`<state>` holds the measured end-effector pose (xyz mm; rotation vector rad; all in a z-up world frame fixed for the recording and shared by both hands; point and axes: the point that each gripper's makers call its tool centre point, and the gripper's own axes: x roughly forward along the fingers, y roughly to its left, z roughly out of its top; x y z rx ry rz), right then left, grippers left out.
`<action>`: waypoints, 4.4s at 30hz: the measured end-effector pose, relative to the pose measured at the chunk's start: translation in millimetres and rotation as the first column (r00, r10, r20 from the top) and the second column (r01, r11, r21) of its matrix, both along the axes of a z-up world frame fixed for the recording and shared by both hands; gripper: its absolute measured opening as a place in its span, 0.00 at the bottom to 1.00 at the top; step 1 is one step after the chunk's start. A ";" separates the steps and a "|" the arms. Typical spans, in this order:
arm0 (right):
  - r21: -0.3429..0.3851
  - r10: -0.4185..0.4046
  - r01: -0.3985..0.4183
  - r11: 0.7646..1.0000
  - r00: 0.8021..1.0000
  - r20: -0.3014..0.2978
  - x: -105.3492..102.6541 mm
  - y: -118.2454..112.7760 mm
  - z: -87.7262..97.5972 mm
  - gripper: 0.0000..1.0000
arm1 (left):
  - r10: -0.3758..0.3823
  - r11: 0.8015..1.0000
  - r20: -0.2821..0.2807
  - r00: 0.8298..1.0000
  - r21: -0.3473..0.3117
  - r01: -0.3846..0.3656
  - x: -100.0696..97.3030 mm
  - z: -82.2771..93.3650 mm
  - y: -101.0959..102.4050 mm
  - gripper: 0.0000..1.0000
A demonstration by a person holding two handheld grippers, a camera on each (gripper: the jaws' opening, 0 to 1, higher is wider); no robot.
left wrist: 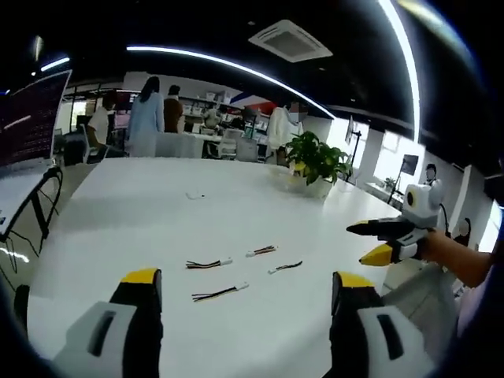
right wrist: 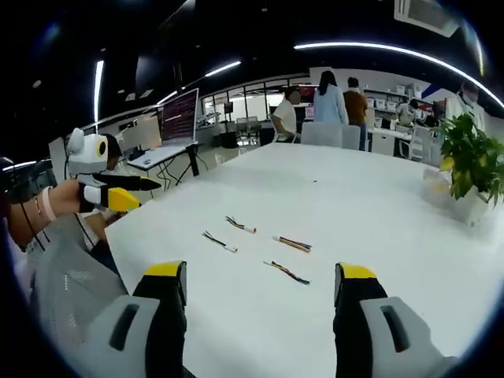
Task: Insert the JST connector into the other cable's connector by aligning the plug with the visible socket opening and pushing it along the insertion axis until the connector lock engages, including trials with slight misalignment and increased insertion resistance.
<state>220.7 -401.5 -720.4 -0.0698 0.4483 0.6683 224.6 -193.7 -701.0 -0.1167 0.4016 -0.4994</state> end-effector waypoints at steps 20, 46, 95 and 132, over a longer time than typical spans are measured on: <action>-0.077 0.049 -0.043 0.996 0.996 0.073 21.9 -4.6 21.9 0.74 | -0.035 0.996 0.059 0.998 0.085 0.030 18.1 19.8 11.6 0.87; -0.184 0.136 -0.113 0.976 0.984 0.116 59.4 -4.8 32.4 0.71 | -0.108 0.983 0.089 0.990 0.156 0.094 43.7 26.1 20.6 0.85; -0.199 0.305 -0.287 0.937 0.950 0.065 112.4 28.6 -9.0 0.61 | -0.267 0.906 0.019 0.963 0.345 0.245 97.7 -26.7 4.8 0.84; -0.153 0.366 -0.368 0.917 0.930 -0.045 125.0 45.1 -61.5 0.53 | -0.379 0.857 -0.058 0.924 0.355 0.373 122.8 -78.6 -8.8 0.74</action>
